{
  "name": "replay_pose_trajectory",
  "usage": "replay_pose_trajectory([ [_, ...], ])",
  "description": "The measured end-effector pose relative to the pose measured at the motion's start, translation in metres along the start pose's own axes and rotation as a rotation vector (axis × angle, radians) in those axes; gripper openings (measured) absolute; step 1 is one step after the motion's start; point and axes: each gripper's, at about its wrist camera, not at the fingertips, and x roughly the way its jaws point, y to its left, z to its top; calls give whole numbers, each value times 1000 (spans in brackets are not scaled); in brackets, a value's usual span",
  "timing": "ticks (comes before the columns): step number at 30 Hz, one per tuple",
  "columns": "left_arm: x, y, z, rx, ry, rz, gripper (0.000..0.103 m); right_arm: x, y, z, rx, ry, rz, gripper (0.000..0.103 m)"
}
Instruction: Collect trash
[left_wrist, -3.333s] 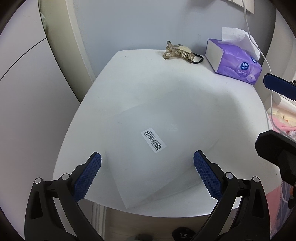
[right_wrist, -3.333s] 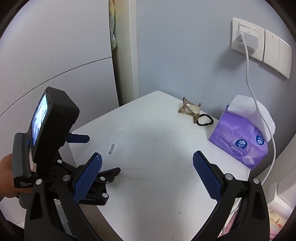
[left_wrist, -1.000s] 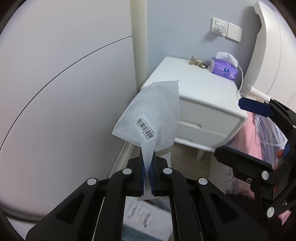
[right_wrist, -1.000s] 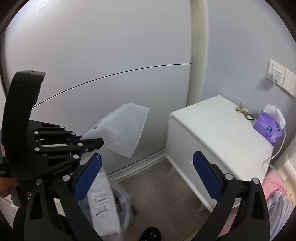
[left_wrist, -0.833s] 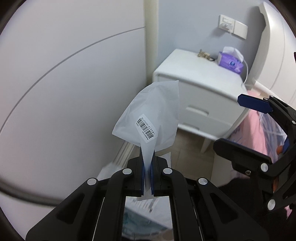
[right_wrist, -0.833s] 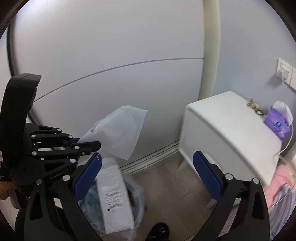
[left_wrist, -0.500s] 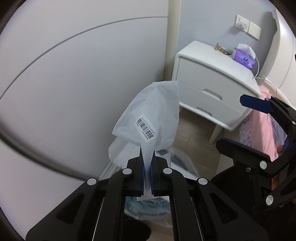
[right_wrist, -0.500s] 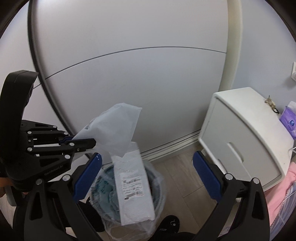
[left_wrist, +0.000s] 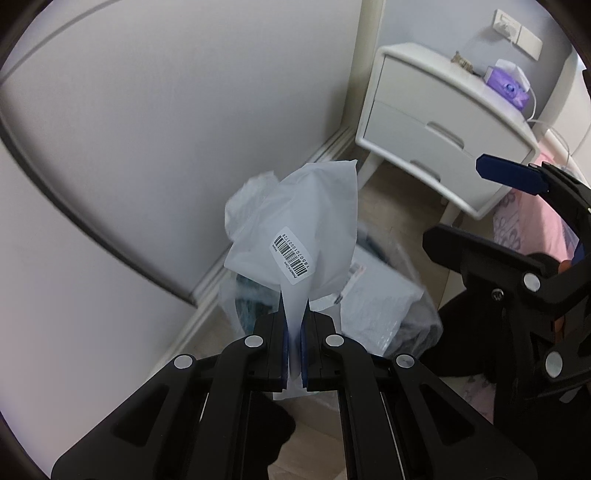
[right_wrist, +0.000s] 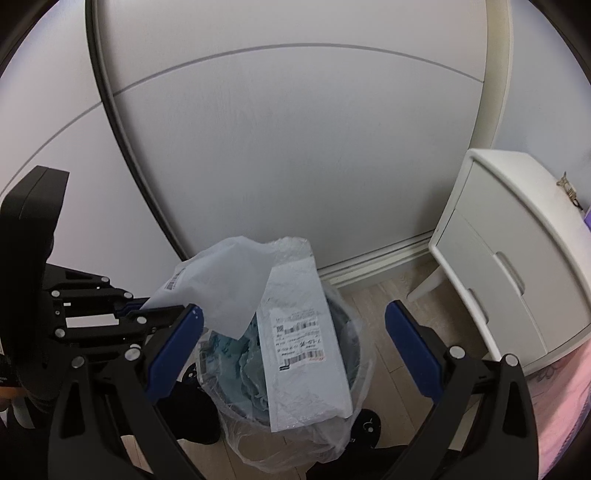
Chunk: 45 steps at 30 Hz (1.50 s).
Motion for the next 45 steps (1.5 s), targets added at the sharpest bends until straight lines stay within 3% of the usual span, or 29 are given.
replay_pose_trajectory([
  [11, 61, 5, -35, -54, 125, -10, 3, 38, -1, -26, -26, 39, -1, 96],
  [16, 88, 3, -42, -80, 167, -22, 3, 59, -6, -33, -16, 98, -18, 96],
  [30, 137, 3, -41, -107, 207, -50, 7, 94, -3, -46, -70, 183, -28, 96],
  [32, 140, 2, -44, -111, 205, -39, 25, 102, -4, -47, -71, 196, -35, 96],
  [38, 149, 3, -47, -117, 215, -5, 60, 114, -7, -46, -57, 217, -53, 96],
  [45, 144, -2, -42, -121, 177, 45, 84, 111, -8, -43, -55, 212, -51, 96],
])
